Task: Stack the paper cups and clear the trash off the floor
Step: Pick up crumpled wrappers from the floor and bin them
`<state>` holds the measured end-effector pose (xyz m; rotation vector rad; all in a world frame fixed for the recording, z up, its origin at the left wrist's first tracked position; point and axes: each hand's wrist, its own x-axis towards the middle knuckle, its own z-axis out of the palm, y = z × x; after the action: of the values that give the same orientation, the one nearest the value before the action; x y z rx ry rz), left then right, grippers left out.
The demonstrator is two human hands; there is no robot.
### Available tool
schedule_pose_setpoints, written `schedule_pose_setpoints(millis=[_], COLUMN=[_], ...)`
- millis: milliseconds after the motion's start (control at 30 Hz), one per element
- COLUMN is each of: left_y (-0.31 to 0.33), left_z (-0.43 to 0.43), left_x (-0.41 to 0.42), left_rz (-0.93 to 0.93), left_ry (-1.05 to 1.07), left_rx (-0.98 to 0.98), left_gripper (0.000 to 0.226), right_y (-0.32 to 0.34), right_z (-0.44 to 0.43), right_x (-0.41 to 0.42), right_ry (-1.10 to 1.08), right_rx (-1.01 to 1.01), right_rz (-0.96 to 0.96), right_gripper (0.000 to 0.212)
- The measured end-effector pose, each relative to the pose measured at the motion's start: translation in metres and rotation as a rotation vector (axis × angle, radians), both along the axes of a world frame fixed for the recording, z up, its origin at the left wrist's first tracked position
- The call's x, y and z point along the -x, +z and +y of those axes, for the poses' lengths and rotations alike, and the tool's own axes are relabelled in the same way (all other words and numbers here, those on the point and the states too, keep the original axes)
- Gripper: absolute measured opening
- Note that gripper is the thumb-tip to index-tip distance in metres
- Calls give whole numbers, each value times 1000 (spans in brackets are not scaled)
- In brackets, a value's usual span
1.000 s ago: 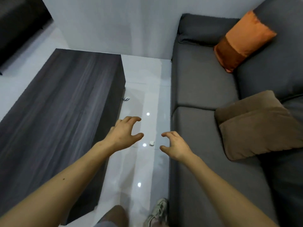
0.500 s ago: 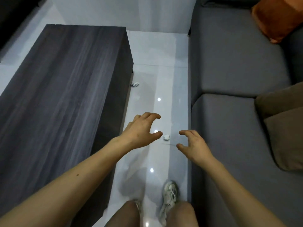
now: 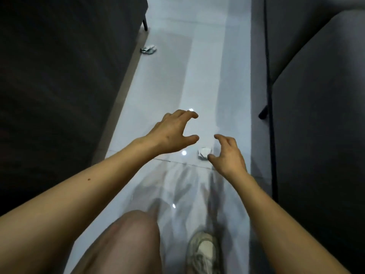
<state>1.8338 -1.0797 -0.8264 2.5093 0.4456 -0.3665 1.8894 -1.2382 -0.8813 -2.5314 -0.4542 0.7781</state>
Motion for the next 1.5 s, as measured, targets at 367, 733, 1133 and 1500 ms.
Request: schedule_pose_setpoints(millis=[367,733,1133,1500], left_y=[-128,-145,-155,-143], left_z=[44,60,54,68], left_x=[6,14,15,8], left_rz=[29,79,92,103], left_ry=[109,111,102,128], left_rx=[68,48,54,33], left_gripper=[57,54,53,54], right_y=[-147,-175,-174,-148], right_z=[29,37,37,69], right_x=[-14,-8,-1,-9], right_ry=[157,126,163,147], right_rx=[123,159,80,-57], right_rz=[-14,-91,-49,69], right_gripper=[51,42,19,58])
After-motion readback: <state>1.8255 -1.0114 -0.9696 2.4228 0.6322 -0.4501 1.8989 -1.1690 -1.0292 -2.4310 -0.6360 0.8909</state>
